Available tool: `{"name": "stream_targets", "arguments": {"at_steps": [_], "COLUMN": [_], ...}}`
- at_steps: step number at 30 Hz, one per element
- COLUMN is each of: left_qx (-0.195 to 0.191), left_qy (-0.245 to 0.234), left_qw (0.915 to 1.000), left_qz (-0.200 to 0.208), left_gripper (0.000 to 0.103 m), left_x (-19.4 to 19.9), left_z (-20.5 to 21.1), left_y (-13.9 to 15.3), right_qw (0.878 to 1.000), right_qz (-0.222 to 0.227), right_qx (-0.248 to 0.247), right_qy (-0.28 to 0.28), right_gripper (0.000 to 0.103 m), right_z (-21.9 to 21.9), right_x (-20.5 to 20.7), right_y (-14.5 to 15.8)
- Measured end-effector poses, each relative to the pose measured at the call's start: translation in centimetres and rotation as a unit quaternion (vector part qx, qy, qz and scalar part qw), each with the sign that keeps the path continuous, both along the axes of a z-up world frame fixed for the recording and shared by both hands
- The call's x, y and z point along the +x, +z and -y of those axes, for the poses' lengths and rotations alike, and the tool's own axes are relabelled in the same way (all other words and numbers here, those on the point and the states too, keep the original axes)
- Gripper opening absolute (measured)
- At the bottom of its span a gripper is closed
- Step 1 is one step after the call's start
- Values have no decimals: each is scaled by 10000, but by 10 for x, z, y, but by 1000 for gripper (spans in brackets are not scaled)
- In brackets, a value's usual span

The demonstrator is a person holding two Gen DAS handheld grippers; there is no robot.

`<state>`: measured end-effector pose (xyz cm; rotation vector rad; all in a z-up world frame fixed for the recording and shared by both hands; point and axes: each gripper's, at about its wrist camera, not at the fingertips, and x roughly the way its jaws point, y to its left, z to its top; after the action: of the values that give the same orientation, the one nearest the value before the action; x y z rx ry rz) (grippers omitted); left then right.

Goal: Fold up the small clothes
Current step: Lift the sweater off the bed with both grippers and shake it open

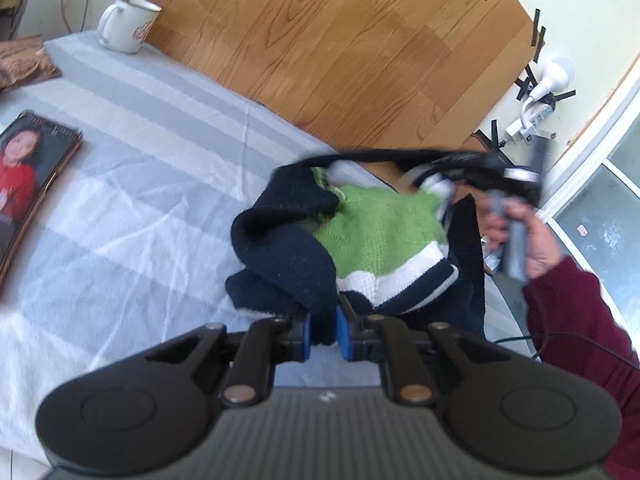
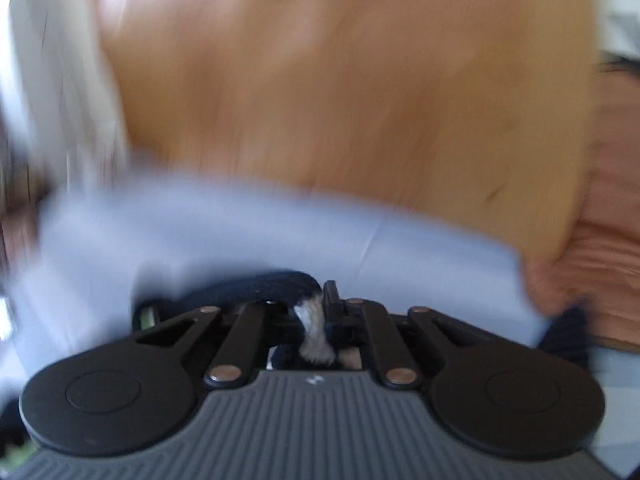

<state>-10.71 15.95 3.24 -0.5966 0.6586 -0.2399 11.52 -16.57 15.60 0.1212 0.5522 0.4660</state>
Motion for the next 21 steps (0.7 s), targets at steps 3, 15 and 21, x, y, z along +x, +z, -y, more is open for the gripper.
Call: {"name": "stream_targets", "arguments": {"at_steps": [3,15,21], "left_qx": [39,507,734], "left_qy": [-129,-1521,-1058], "left_qw": [9998,9858,9898], "left_qz": [111,-491,603], "left_gripper": [12,21,22], "left_x": [6,17,-11], "left_z": [4,38,-5], "left_y": [5,-17,42], "right_qw": [9836,9076,9157], "right_qz": [494,-919,-76], "right_qx": [1423,1834,1347], "right_qy": [-988,-3663,-3786], "right_gripper": [10,27,45], "right_z": [96,258,260], "right_x": [-39,-249,-264], "right_y": [30,-127,-93]}}
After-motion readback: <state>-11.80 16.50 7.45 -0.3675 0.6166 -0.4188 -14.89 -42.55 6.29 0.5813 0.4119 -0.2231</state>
